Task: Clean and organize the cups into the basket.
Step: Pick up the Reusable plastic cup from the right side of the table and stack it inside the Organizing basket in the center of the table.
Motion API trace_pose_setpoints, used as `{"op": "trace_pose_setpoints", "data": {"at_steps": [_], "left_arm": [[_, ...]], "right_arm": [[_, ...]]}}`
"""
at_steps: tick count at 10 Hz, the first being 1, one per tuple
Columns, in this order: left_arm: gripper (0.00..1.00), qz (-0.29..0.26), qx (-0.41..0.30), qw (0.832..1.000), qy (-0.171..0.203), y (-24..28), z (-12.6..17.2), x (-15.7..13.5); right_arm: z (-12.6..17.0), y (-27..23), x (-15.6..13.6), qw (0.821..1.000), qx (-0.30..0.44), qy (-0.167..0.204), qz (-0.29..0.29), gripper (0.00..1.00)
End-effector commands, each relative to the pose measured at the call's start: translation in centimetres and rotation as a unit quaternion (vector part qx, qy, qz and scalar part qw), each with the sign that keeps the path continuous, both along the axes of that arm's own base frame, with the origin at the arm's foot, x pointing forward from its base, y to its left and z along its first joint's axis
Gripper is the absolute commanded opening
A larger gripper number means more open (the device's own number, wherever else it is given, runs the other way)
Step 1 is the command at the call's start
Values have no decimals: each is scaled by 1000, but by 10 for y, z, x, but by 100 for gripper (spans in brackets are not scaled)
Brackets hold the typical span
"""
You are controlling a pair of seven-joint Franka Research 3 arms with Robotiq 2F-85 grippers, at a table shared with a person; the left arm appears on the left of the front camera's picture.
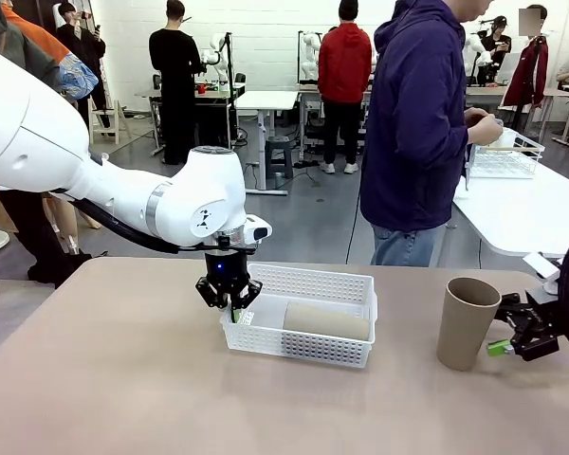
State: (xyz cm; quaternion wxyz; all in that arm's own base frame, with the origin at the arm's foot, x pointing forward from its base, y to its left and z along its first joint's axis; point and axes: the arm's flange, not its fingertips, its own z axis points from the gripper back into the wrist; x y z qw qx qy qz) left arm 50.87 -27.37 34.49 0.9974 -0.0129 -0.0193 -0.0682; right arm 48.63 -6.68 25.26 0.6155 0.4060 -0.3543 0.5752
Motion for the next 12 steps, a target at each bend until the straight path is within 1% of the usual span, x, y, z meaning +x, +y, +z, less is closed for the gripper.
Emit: {"op": "trace_pose_setpoints", "data": {"at_steps": [1, 6, 8, 9, 10, 11, 12], "left_arm": [[0, -1, 2, 1000, -1, 1, -1, 0], [0, -1, 2, 1000, -1, 1, -1, 0], [0, -1, 2, 1000, -1, 1, -1, 0], [0, -1, 2, 1000, -1, 1, -1, 0], [0, -1, 2, 1000, -1, 1, -1, 0], [0, -1, 2, 1000, -1, 1, -1, 0], [0, -1, 2, 1000, -1, 1, -1, 0]], "right_arm": [[-6, 13, 5, 1000, 1, -3, 0, 100], [-11, 48, 13, 1000, 11, -9, 21, 100], [-10, 52, 11, 998, 31, -21, 43, 100], [-9, 52, 11, 998, 35, -26, 49, 42], [-10, 50, 10, 998, 37, -25, 48, 42], [-10, 50, 10, 998, 37, -26, 48, 0], [-10, 50, 10, 998, 37, -27, 48, 36]]}}
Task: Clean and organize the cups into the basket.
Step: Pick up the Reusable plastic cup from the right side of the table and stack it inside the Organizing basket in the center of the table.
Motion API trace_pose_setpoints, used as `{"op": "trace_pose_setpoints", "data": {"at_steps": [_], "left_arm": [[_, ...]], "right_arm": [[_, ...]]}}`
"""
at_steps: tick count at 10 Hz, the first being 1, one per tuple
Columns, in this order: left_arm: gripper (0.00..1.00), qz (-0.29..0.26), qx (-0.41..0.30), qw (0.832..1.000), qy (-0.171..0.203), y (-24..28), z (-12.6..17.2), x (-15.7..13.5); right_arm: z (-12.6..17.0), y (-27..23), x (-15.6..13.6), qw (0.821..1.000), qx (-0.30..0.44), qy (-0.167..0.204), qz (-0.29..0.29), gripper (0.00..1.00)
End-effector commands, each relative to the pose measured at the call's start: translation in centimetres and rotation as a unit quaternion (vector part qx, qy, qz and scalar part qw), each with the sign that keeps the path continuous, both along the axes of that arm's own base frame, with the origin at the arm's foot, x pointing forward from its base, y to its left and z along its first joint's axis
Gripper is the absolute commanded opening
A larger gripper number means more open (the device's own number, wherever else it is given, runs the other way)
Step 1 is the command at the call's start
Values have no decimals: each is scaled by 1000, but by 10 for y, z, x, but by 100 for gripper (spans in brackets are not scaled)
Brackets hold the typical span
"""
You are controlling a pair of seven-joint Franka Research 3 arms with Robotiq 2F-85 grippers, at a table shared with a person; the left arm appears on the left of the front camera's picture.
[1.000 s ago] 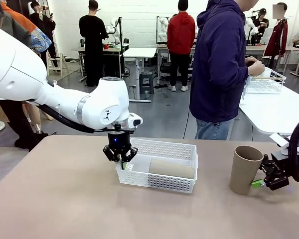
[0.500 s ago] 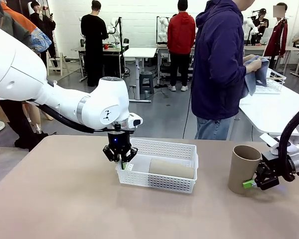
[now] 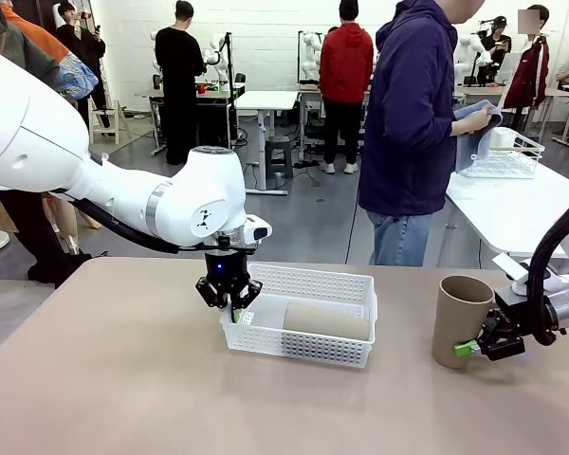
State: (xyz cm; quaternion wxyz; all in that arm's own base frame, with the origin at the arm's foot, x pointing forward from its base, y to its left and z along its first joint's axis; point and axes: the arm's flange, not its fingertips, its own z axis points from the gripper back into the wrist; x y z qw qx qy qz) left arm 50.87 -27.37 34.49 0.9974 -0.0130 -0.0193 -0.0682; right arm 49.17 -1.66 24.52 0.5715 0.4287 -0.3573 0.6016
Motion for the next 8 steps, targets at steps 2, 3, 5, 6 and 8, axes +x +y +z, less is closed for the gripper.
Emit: {"op": "trace_pose_setpoints", "data": {"at_steps": [2, 3, 5, 6, 8], "left_arm": [[0, -1, 2, 1000, -1, 1, -1, 0], [0, -1, 2, 1000, -1, 1, -1, 0], [0, -1, 2, 1000, -1, 1, -1, 0], [0, -1, 2, 1000, -1, 1, -1, 0], [0, -1, 2, 1000, -1, 1, -1, 0]], "right_arm": [[10, -1, -2, 999, 11, -5, -35, 0], [37, 3, -14, 998, 5, -3, -63, 0], [127, 17, -38, 994, 31, -26, -106, 0], [170, 23, -45, 993, 36, -33, -111, 0], [226, 30, -48, 990, 38, -28, -131, 0]]}}
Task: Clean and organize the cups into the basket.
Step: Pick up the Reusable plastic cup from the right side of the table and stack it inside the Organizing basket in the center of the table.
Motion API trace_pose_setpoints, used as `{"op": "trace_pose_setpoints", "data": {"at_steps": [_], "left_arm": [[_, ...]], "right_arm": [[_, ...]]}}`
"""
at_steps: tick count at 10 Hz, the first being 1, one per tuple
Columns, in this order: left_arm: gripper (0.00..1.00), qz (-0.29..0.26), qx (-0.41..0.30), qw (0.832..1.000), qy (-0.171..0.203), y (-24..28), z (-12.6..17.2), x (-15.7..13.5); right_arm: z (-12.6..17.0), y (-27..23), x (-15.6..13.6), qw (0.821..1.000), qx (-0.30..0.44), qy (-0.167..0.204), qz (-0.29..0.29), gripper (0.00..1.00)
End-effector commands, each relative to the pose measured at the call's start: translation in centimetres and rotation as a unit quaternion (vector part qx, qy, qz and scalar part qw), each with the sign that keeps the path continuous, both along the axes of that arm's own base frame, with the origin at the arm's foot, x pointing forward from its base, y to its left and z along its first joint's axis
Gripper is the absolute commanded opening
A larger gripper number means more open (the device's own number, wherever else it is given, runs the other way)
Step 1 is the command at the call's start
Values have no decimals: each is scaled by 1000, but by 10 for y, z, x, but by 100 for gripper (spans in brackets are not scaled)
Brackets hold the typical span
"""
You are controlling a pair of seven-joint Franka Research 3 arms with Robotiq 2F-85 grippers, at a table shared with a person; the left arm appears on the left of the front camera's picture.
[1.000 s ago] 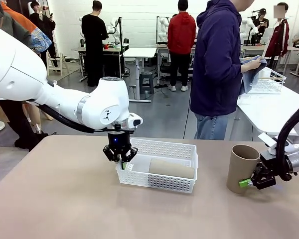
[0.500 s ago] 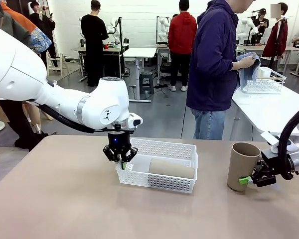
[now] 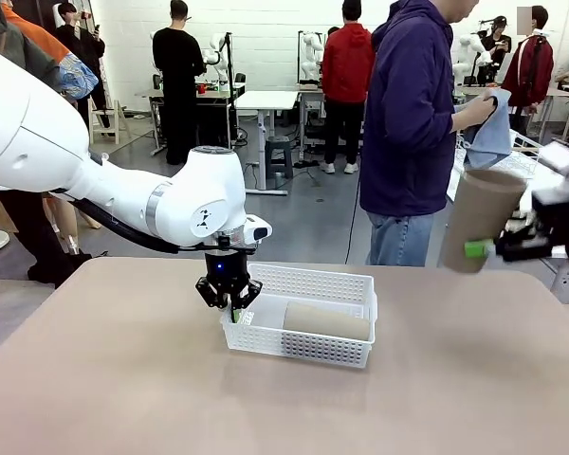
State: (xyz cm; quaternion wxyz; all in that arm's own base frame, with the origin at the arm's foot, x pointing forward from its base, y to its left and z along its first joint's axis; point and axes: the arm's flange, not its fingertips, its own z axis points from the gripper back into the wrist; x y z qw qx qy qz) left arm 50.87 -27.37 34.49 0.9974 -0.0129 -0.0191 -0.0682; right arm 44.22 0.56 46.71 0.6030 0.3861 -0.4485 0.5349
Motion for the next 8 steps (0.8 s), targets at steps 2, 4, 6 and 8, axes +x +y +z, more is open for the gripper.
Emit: {"op": "trace_pose_setpoints", "data": {"at_steps": [2, 4, 6, 8], "left_arm": [[0, -1, 2, 1000, -1, 1, -1, 0], [0, -1, 2, 1000, -1, 1, -1, 0], [0, -1, 2, 1000, -1, 1, -1, 0], [0, -1, 2, 1000, -1, 1, -1, 0]], "right_arm": [[22, 13, 4, 999, -16, 17, -34, 0], [37, 6, -6, 1000, -9, 2, -20, 0], [37, 6, -6, 1000, -9, 2, -20, 0], [34, 6, -4, 999, -13, 10, -30, 81]]}}
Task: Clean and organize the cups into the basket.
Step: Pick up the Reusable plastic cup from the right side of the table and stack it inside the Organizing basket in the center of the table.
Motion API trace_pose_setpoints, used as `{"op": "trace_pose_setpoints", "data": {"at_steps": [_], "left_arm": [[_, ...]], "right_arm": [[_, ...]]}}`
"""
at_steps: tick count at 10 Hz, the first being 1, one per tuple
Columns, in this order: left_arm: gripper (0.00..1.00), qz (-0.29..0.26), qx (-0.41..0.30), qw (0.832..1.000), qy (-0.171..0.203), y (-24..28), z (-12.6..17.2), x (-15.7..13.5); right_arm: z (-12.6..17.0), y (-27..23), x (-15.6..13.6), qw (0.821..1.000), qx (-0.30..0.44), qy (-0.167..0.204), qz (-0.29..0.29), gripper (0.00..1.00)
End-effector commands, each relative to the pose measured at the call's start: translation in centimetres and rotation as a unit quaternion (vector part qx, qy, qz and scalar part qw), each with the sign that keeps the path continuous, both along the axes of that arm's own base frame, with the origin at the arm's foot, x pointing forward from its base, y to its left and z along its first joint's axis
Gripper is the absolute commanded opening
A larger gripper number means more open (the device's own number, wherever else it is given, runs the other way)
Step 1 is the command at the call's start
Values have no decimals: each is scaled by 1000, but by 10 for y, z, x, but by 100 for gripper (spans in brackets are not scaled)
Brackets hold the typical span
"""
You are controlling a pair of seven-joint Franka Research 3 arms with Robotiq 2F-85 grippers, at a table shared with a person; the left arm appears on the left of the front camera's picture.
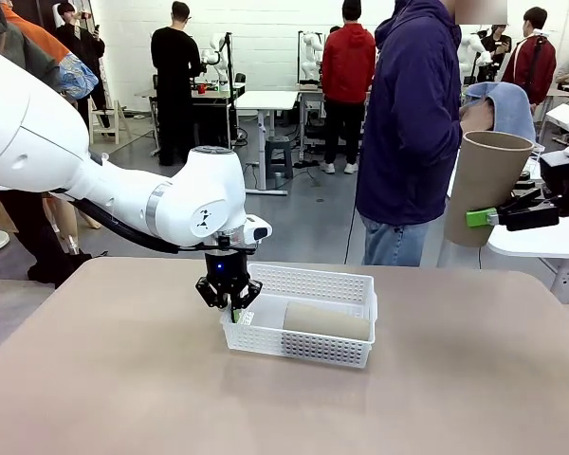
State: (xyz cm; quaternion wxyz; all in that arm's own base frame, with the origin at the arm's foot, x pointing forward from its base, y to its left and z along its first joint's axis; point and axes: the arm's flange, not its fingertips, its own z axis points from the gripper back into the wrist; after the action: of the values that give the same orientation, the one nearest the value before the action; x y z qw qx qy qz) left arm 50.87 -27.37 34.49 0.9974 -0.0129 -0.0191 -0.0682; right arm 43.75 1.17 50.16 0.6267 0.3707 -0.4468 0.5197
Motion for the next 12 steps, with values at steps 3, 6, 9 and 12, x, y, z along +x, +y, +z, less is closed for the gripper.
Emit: {"op": "trace_pose_setpoints", "data": {"at_steps": [3, 6, 9, 12], "left_arm": [[0, -1, 2, 1000, -1, 1, -1, 0], [0, -1, 2, 1000, -1, 1, -1, 0], [0, -1, 2, 1000, -1, 1, -1, 0], [0, -1, 2, 1000, -1, 1, -1, 0]], "right_arm": [[69, 111, -8, 918, -383, -45, -91, 81], [52, 200, 24, 843, -536, 1, -48, 81], [-6, 255, 65, 802, -593, 71, 27, 81], [-42, 284, 88, 792, -599, 97, 69, 81]]}}
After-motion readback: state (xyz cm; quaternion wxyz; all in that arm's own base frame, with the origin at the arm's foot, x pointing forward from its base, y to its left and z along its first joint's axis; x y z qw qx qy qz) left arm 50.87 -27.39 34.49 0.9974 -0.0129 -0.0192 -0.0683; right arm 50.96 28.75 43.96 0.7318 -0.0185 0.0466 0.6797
